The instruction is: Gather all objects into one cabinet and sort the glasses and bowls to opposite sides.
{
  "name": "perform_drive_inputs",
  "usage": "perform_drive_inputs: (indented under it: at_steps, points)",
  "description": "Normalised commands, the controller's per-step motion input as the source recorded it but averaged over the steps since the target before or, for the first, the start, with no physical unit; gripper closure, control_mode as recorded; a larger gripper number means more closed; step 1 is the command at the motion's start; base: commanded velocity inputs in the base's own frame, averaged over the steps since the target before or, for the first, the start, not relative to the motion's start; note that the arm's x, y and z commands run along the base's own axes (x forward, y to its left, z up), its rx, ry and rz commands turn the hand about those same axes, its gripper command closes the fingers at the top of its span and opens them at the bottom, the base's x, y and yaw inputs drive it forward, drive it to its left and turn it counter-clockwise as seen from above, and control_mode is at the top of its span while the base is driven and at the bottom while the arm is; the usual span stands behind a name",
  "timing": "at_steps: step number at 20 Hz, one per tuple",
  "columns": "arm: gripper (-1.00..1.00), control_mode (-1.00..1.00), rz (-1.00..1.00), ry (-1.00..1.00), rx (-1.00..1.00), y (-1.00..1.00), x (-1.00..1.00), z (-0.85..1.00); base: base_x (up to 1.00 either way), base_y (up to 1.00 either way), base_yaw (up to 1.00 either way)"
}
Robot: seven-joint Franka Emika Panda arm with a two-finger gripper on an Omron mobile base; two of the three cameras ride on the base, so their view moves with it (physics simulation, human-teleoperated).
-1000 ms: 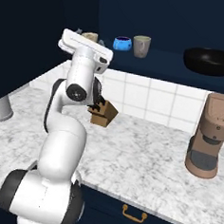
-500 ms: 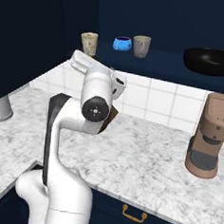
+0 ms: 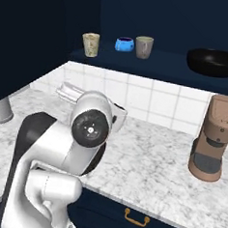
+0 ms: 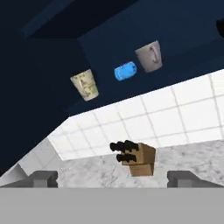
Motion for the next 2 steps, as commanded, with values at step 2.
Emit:
perform_drive_inputs:
  at_steps: [2]
  points:
    - [-1.00,-1.00,0.00,0.28,-0.33,0.26,-0.87,-0.85,0.00,0.00,0.00]
